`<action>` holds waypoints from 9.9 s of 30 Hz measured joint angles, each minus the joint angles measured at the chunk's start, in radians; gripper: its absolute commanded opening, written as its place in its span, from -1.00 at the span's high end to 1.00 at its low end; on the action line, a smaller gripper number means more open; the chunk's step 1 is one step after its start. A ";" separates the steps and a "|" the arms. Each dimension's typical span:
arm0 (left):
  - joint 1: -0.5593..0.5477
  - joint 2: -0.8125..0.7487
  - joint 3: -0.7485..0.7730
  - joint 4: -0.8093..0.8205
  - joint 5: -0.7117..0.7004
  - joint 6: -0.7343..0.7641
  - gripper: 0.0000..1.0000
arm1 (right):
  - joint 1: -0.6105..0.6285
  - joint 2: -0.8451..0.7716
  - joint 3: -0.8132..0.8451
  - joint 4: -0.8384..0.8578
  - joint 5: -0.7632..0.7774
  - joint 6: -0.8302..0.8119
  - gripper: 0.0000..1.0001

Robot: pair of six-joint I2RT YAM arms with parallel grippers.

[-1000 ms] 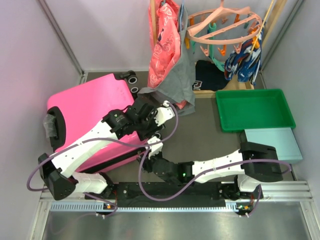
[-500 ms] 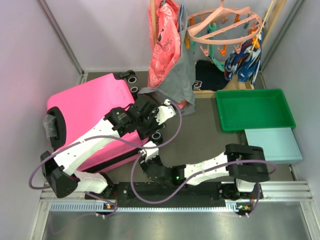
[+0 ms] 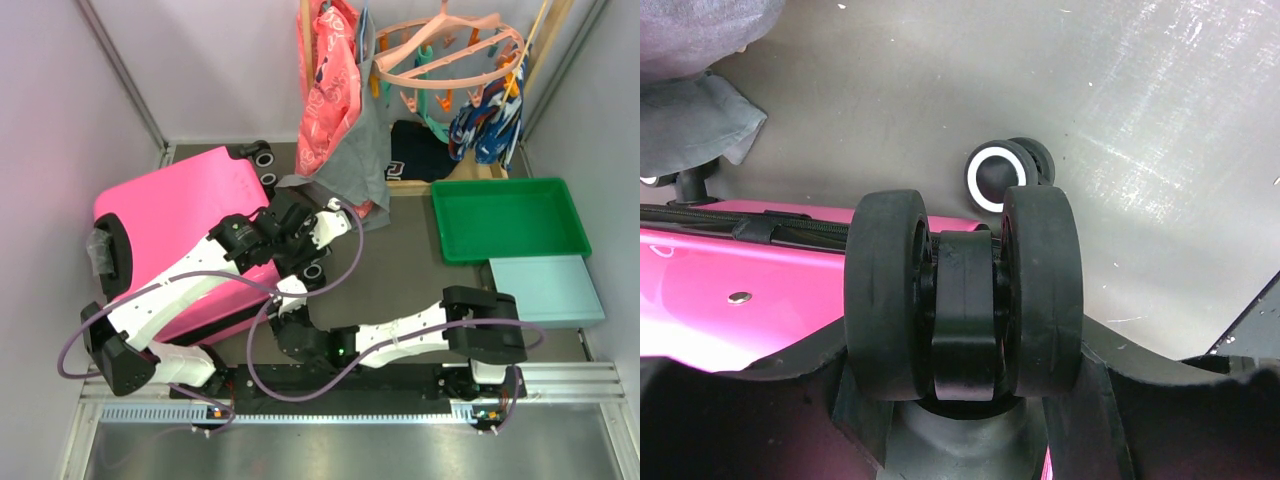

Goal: Open, take out, and arrange the luggage

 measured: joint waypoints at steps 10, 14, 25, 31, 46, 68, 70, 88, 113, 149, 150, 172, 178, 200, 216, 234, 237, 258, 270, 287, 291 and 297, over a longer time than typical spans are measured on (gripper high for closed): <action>0.005 0.000 0.000 0.008 0.000 -0.001 1.00 | -0.021 0.012 0.056 -0.141 0.004 0.096 0.76; 0.006 0.000 0.000 0.009 0.000 0.000 1.00 | -0.021 0.016 0.071 -0.172 0.020 0.107 0.90; 0.006 0.006 0.000 0.018 -0.003 0.000 1.00 | -0.020 0.013 0.081 -0.249 0.053 0.159 0.57; 0.008 0.006 0.000 0.017 0.001 0.003 1.00 | -0.005 0.014 0.084 -0.323 0.109 0.203 0.33; 0.008 0.006 0.000 0.017 0.002 0.004 1.00 | 0.002 0.055 0.154 -0.282 0.133 0.137 0.10; 0.010 0.006 0.000 0.016 0.008 0.008 1.00 | -0.008 0.084 0.220 -0.455 0.163 0.282 0.74; 0.010 0.006 0.000 0.016 0.008 0.008 1.00 | -0.008 0.083 0.216 -0.455 0.163 0.283 0.77; 0.014 0.006 0.000 0.022 0.007 0.025 1.00 | -0.028 0.061 0.086 -0.223 0.071 0.040 0.70; 0.014 0.006 0.000 0.026 0.004 0.024 1.00 | -0.040 0.061 0.102 -0.269 0.051 0.032 1.00; 0.032 -0.031 0.000 -0.023 0.044 0.021 1.00 | -0.266 -0.171 -0.283 0.133 -0.404 0.093 1.00; 0.033 -0.032 0.000 -0.028 0.048 0.021 1.00 | -0.273 -0.179 -0.296 0.143 -0.417 0.093 1.00; 0.054 -0.238 -0.084 -0.223 0.319 0.102 1.00 | -0.341 -0.200 -0.323 0.212 -0.642 0.079 1.00; 0.055 -0.296 -0.107 -0.291 0.378 0.183 1.00 | -0.350 -0.154 -0.250 0.170 -0.666 0.061 1.00; 0.059 -0.376 -0.108 -0.379 0.414 0.288 1.00 | -0.631 0.130 0.228 -0.101 -0.823 0.117 1.00; 0.060 -0.431 -0.108 -0.412 0.442 0.327 1.00 | -0.784 0.332 0.491 -0.143 -0.928 0.206 1.00; 0.054 -0.430 -0.080 -0.332 0.337 0.168 -0.98 | -0.853 0.444 0.558 0.003 -1.201 0.034 1.00; 0.053 -0.354 0.018 -0.214 0.203 0.111 -0.98 | -0.856 0.449 0.560 -0.005 -1.188 0.034 1.00; 0.523 0.356 0.500 -0.176 0.323 0.429 -0.98 | -0.856 0.483 0.647 -0.088 -1.191 0.072 1.00; 0.509 0.531 0.515 -0.014 0.294 0.499 -0.97 | -0.859 0.483 0.650 -0.098 -1.192 0.105 1.00; 0.488 0.654 0.629 -0.122 0.254 0.708 1.00 | -0.868 0.483 0.650 -0.087 -1.210 0.127 1.00; 0.482 0.636 0.609 -0.119 0.256 0.713 1.00 | -0.867 0.474 0.627 -0.067 -1.206 0.119 1.00; 0.422 0.510 0.454 -0.056 0.248 0.761 1.00 | -0.864 0.391 0.502 -0.036 -1.202 0.079 1.00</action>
